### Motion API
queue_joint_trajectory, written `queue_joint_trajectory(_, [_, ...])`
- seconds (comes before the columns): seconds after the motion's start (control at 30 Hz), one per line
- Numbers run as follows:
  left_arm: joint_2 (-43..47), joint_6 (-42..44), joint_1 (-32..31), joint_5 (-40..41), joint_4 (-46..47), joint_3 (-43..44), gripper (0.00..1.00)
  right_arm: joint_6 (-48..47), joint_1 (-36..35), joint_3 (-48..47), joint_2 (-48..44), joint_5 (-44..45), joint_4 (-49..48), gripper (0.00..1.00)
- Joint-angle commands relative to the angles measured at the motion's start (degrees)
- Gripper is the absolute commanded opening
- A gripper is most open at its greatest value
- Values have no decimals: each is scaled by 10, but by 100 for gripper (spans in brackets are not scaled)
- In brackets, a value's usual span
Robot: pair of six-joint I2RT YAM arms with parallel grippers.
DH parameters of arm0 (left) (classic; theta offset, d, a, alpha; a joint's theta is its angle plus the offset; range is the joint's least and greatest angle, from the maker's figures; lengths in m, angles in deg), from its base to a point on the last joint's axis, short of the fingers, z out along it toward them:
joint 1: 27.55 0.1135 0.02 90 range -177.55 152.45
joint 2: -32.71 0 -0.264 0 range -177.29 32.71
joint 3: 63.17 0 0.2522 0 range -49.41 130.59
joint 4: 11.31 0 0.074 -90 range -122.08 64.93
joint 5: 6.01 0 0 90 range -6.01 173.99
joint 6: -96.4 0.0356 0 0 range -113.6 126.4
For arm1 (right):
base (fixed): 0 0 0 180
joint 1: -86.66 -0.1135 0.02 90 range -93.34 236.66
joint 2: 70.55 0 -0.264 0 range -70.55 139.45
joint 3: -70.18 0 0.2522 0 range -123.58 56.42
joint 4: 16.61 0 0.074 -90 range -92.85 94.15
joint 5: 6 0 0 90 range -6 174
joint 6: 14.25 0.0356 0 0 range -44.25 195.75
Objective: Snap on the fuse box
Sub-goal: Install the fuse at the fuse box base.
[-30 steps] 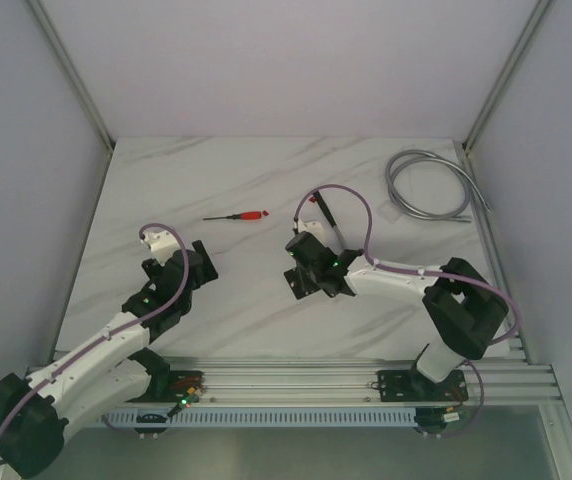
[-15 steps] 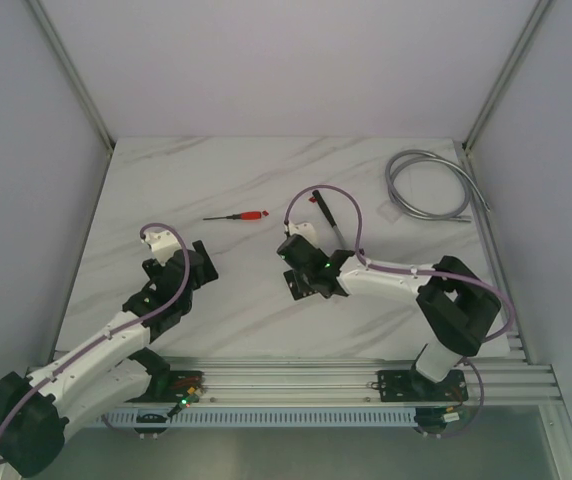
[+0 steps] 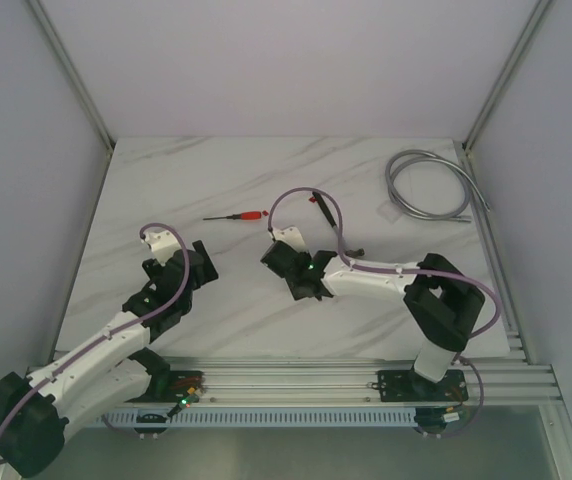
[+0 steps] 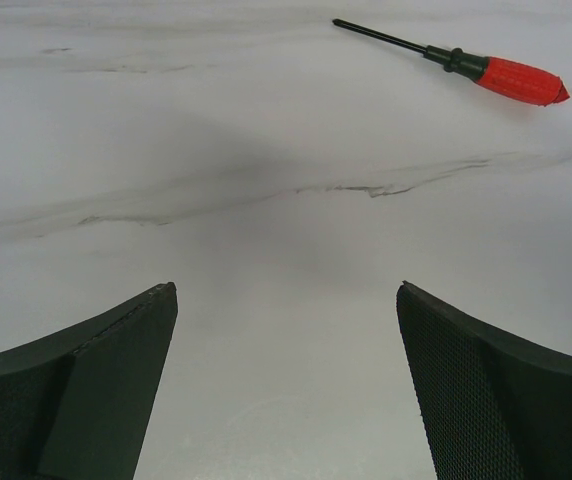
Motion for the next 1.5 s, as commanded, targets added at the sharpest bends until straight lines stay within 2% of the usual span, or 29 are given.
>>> queue_joint_trajectory(0.0, [8,-3,2,-1,-7,-1,100,1,-12,-34,28,52,38,13])
queue_joint_trajectory(0.67, [12,-4,3,-1,-7,-2,100,-14,-20,-54,24,101,63,15])
queue_joint_trajectory(1.47, [11,-4,3,0,-7,-1,100,-39,-29,-65,61,85,56,18])
